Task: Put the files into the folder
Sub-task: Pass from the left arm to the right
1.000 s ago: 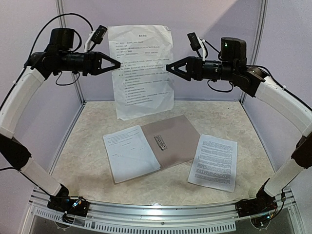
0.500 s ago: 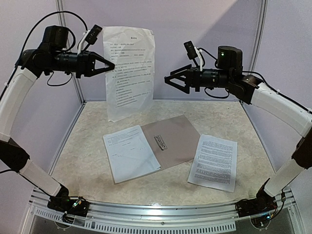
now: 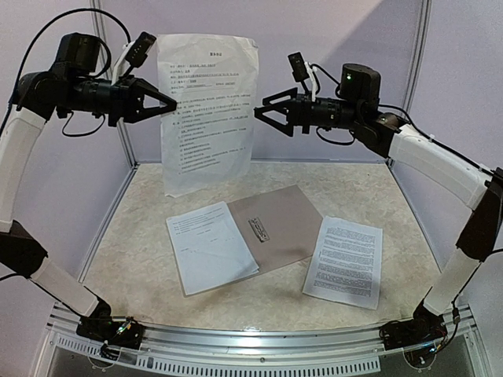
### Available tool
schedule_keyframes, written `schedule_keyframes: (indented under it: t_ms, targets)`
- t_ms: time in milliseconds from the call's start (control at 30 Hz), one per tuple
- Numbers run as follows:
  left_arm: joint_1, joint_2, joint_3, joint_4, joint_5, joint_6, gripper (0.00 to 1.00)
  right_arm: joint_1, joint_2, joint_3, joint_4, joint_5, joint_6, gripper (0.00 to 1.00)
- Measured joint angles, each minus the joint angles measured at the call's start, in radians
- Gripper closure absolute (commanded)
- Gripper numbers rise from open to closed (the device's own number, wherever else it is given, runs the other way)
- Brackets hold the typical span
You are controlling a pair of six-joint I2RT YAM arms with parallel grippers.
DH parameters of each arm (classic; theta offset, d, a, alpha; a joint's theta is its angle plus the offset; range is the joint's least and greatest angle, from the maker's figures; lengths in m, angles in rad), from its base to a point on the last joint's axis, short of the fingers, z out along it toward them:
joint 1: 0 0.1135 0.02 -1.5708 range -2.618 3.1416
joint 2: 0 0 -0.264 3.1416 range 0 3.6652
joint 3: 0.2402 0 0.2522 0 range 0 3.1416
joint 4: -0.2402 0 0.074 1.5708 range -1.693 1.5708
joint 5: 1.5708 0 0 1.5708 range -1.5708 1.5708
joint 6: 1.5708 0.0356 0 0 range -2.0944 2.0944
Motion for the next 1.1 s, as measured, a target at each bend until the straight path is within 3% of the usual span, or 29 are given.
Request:
schedule_keyframes:
  t_ms: [100,200,500,533,667,700,733,767,800,833,1100]
  targets:
    - [-0.004,0.000,0.011,-0.016,0.000,0.009,1.00,0.000,0.031,0.024,0.021,-0.011,0.014,0.04]
    - [-0.005,0.000,0.028,-0.026,0.000,0.011,1.00,0.000,0.048,0.026,0.047,-0.037,0.035,0.13]
    - [-0.005,0.001,0.041,-0.005,-0.024,-0.016,1.00,0.000,0.093,0.011,0.231,-0.182,0.197,0.95]
    - [-0.005,0.002,0.041,0.005,-0.028,-0.024,1.00,0.000,0.095,0.006,0.259,-0.196,0.222,1.00]
    - [-0.005,0.003,0.032,0.042,-0.043,-0.061,0.99,0.001,0.098,-0.001,0.321,-0.235,0.293,1.00]
    - [-0.005,0.003,0.024,0.055,-0.049,-0.069,0.85,0.001,0.098,-0.002,0.328,-0.242,0.305,1.00]
    - [-0.005,0.002,0.012,0.071,-0.057,-0.080,0.62,0.001,0.098,-0.003,0.328,-0.243,0.313,1.00]
    - [-0.003,0.002,-0.002,0.082,-0.063,-0.090,0.30,0.001,0.098,-0.003,0.321,-0.242,0.314,1.00]
    - [0.000,0.002,-0.020,0.093,-0.072,-0.092,0.09,0.000,0.098,-0.003,0.301,-0.238,0.311,1.00]
    - [0.002,0.002,-0.044,0.102,-0.087,-0.099,0.02,0.000,0.098,-0.002,0.273,-0.230,0.306,1.00]
    - [0.078,-0.017,-0.307,0.099,-0.404,-0.025,0.00,-0.040,0.102,-0.003,-0.031,-0.086,0.224,1.00]
